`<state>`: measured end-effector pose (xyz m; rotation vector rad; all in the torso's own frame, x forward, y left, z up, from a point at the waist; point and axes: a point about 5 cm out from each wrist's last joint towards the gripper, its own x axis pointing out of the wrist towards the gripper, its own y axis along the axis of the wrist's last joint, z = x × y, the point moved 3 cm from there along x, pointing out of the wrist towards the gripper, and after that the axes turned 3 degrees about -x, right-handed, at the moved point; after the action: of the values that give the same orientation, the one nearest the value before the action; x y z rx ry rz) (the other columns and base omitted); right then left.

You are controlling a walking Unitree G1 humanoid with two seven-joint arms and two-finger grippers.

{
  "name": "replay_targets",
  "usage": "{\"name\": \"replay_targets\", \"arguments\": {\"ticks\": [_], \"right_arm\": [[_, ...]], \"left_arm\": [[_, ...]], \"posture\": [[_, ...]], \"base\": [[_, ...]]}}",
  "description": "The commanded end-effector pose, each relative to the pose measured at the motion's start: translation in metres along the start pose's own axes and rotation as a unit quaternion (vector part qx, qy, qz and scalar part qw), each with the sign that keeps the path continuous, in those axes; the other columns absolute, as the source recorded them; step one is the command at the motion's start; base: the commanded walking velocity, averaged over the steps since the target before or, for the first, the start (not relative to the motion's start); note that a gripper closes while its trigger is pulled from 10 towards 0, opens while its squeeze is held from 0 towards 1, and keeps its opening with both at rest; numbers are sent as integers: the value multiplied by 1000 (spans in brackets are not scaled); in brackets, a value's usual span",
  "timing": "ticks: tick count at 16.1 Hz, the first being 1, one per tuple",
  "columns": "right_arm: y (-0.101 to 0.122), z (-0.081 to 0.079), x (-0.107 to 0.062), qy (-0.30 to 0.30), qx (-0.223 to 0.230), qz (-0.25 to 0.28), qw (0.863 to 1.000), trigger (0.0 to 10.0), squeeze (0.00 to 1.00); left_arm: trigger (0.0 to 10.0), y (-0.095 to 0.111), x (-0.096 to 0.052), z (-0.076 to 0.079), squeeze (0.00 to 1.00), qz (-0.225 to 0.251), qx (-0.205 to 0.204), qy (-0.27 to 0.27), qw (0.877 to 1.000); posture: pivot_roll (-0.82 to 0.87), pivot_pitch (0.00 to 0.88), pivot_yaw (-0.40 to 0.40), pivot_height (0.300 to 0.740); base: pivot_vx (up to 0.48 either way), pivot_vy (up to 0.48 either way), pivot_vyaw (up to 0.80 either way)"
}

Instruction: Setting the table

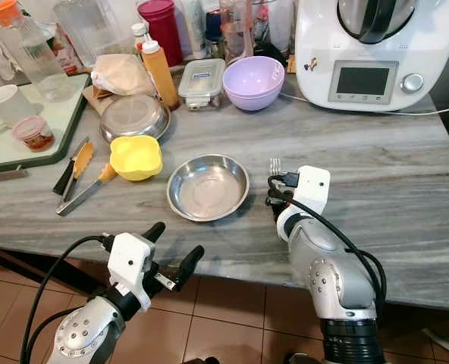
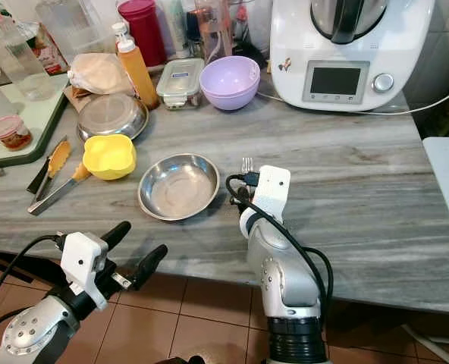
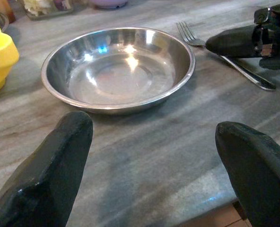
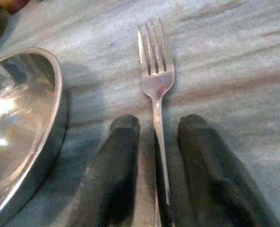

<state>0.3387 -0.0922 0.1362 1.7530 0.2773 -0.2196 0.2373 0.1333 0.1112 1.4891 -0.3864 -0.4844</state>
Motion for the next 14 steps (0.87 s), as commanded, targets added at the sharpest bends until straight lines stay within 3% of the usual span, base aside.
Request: {"name": "replay_targets", "arguments": {"ticks": [1, 4, 6, 9, 11, 14], "right_arm": [[-13, 11, 0, -29, -6, -20, 999, 10000, 1000], [11, 11, 3, -19, -59, 41, 997, 10000, 1000], [47, 16, 5, -9, -121, 126, 985, 10000, 1000], [75, 12, 2, 10, -181, 197, 963, 10000, 1000], [81, 6, -1, 21, -214, 226, 950, 10000, 1000], [77, 4, -5, 29, -237, 237, 942, 10000, 1000]], "left_arm": [[10000, -1, -2, 0, 0, -9, 10, -6, 1000], [10000, 0, -1, 3, 0, -4, -2, -27, 1000], [10000, 2, 5, -2, 0, 6, 7, -12, 1000], [10000, 17, 17, -21, 0, 45, 12, 32, 998], [10000, 26, 21, -32, 0, 68, 17, 59, 996], [10000, 33, 25, -46, 0, 87, 30, 110, 990]], "posture": [[-128, 155, 151, 740], [-133, 154, 140, 740], [-147, 152, 130, 740], [-159, 143, 120, 740], [-167, 133, 109, 740], [-177, 121, 100, 740]], "base": [[0, 0, 0], [0, 0, 0], [0, 0, 0], [0, 0, 0], [0, 0, 0], [0, 0, 0]]}}
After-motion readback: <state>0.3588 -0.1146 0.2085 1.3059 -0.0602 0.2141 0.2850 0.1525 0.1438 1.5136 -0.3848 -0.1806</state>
